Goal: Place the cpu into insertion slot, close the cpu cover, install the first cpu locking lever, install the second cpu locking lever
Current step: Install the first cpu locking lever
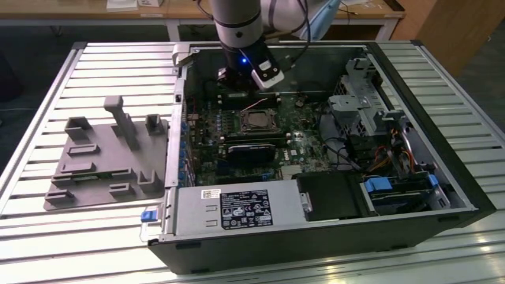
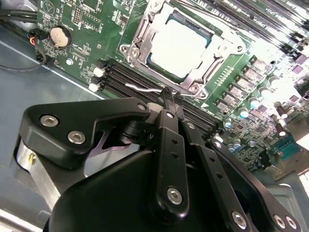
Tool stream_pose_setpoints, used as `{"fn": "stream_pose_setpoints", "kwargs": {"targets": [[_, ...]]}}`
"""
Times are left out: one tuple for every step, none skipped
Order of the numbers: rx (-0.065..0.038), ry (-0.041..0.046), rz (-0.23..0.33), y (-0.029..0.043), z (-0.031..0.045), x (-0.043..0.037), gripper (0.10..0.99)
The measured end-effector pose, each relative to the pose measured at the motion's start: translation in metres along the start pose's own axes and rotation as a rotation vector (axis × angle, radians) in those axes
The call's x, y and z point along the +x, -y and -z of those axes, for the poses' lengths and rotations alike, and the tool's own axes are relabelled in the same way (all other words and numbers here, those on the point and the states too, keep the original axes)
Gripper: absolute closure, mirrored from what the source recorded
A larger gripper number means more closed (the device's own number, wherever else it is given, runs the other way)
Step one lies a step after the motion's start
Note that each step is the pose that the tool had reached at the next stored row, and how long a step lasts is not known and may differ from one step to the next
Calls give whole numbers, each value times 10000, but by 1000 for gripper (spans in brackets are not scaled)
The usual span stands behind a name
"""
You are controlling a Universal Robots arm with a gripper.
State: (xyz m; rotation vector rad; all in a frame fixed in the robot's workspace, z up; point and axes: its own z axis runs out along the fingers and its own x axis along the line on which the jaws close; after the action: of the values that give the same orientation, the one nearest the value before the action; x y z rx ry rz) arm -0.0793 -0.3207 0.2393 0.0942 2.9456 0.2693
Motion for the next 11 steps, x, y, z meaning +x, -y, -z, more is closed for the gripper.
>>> {"fn": "stream_pose_setpoints", "kwargs": {"targets": [[-19,24,1,1,-6,1,984],[-32,42,3,3,-11,2,984],[-45,58,3,3,-18,2,984],[-55,66,3,4,-25,0,984],[-60,71,3,5,-32,-4,984],[-63,73,2,6,-39,-9,984],[-70,73,1,7,-46,-13,984],[-75,72,0,8,-54,-17,984],[-77,72,0,9,-62,-24,984],[-79,71,0,10,-69,-31,984],[-82,71,-1,10,-77,-40,984]]}}
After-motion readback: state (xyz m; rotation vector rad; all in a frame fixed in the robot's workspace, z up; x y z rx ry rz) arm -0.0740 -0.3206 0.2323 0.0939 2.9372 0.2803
